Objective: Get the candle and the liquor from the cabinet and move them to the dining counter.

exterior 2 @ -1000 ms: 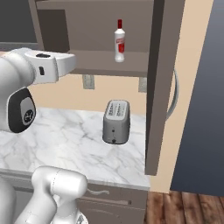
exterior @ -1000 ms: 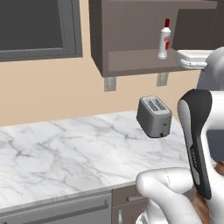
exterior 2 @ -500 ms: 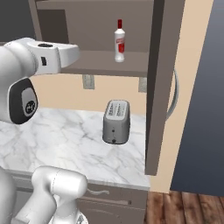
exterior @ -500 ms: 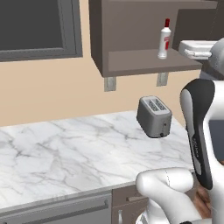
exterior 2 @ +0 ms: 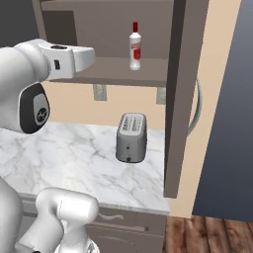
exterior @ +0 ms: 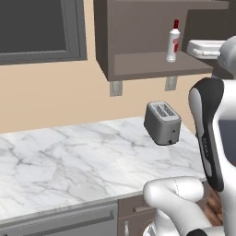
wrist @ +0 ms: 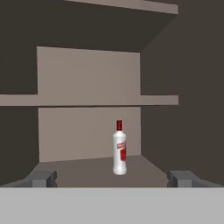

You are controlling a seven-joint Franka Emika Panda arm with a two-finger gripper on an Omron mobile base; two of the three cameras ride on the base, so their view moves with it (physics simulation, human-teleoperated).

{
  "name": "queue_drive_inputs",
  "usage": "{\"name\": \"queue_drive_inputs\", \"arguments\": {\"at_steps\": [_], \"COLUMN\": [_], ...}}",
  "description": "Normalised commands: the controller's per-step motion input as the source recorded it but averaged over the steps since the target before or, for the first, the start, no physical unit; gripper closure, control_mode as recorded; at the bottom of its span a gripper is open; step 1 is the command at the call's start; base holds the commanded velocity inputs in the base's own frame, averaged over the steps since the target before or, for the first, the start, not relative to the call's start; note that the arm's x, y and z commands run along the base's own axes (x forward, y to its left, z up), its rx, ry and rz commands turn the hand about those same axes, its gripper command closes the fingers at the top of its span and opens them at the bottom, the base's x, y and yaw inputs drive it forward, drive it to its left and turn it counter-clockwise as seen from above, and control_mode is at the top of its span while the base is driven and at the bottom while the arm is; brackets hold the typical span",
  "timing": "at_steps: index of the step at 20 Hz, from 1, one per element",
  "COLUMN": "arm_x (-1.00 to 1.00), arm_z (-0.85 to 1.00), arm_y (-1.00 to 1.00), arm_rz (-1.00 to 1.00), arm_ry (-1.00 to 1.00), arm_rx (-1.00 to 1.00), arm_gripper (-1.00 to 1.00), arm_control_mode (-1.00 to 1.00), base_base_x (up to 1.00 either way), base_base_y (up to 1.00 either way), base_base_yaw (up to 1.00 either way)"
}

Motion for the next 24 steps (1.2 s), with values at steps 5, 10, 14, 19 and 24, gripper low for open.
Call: {"name": "queue_drive_inputs", "arguments": {"at_steps": [5, 10, 14, 19, 24], "arm_x": [0.12, 0.13, 0.02, 0.02, 0.18], "arm_z": [-0.08, -0.07, -0.01, 0.0, 0.0], "arm_y": [0.0, 0.0, -0.07, -0.07, -0.01], "arm_rz": [0.0, 0.0, 0.0, 0.0, 0.0], "arm_ry": [0.0, 0.0, 0.0, 0.0, 0.0], "arm_rx": [0.0, 0.0, 0.0, 0.0, 0.0], "arm_gripper": [-1.0, -1.0, -1.0, -1.0, -1.0], "arm_control_mode": [-1.0, -1.0, -1.0, -1.0, -1.0], "base_base_x": [0.0, 0.0, 0.0, 0.0, 0.0], "base_base_y": [0.0, 0.0, 0.0, 0.0, 0.0], "base_base_yaw": [0.0, 0.0, 0.0, 0.0, 0.0]}}
